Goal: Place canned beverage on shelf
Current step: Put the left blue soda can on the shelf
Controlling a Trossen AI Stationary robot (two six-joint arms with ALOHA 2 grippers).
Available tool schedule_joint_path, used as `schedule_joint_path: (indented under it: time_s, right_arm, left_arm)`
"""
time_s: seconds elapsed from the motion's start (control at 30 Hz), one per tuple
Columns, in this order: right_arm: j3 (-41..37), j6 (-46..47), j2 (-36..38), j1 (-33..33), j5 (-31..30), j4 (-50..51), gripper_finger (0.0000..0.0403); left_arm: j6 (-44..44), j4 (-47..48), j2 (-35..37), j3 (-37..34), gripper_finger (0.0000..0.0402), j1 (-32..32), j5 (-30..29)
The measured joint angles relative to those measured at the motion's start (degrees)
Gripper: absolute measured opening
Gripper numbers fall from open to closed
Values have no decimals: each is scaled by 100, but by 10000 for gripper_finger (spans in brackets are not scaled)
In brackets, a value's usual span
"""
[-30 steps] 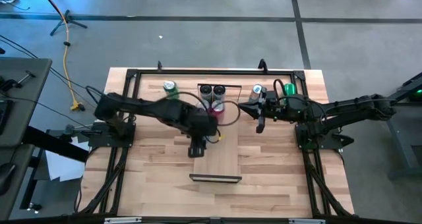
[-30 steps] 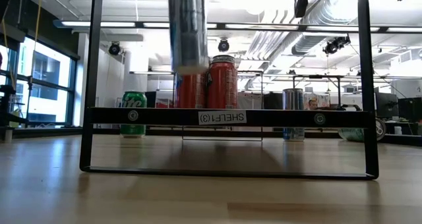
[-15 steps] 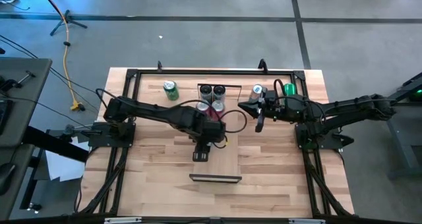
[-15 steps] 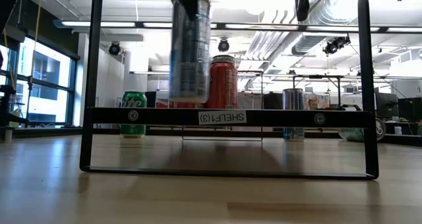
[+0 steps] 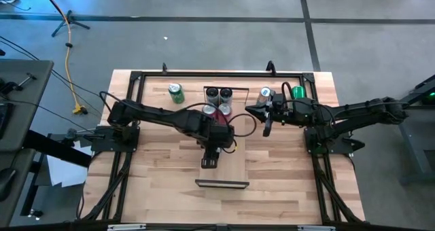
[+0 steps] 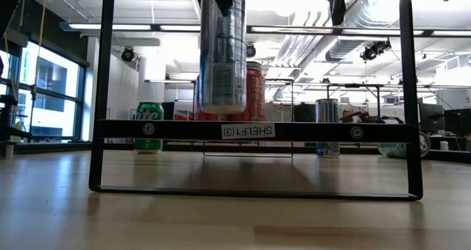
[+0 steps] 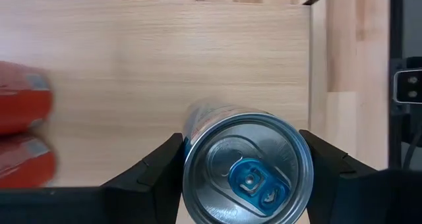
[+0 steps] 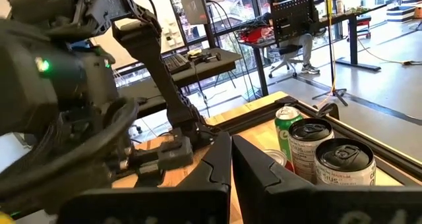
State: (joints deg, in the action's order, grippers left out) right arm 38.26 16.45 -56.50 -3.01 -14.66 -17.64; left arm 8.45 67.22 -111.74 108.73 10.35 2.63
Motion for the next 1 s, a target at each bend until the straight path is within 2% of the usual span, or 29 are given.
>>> schedule_joint_path:
  time_s: [0.7,1.0]
  right_arm:
    - [0,-44,-1,0,0,112,0]
    - [0,-46,-1,0,0,134,0]
  left_arm:
    - [135,-115,-235,-4,196,17,-85]
    - [237,-149,-381,26,205,13,81]
